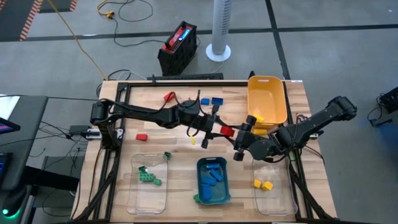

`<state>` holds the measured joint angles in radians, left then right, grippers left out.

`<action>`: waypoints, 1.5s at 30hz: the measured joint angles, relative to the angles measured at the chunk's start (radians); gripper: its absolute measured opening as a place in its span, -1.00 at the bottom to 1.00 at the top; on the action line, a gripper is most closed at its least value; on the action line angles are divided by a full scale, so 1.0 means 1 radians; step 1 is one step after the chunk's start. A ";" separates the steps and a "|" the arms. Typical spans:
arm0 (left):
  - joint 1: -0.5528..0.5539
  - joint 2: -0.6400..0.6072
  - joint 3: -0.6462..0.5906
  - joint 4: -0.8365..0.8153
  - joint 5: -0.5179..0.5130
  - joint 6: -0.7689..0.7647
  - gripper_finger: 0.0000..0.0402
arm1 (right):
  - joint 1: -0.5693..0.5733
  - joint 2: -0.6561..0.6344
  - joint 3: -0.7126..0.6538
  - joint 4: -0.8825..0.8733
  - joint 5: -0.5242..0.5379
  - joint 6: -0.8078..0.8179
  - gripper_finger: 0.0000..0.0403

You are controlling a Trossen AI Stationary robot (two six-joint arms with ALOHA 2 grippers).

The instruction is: Sort blocks

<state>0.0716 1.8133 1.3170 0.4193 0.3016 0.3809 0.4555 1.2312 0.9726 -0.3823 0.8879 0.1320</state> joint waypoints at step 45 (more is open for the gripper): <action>-0.066 -0.271 -0.178 -0.670 -0.470 -0.135 0.13 | -0.654 -0.022 0.074 -0.709 -0.324 0.542 -0.45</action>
<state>0.0051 1.5423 1.1387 -0.2508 -0.1689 0.2459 -0.1982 1.2091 1.0463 -1.0917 0.5643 0.6739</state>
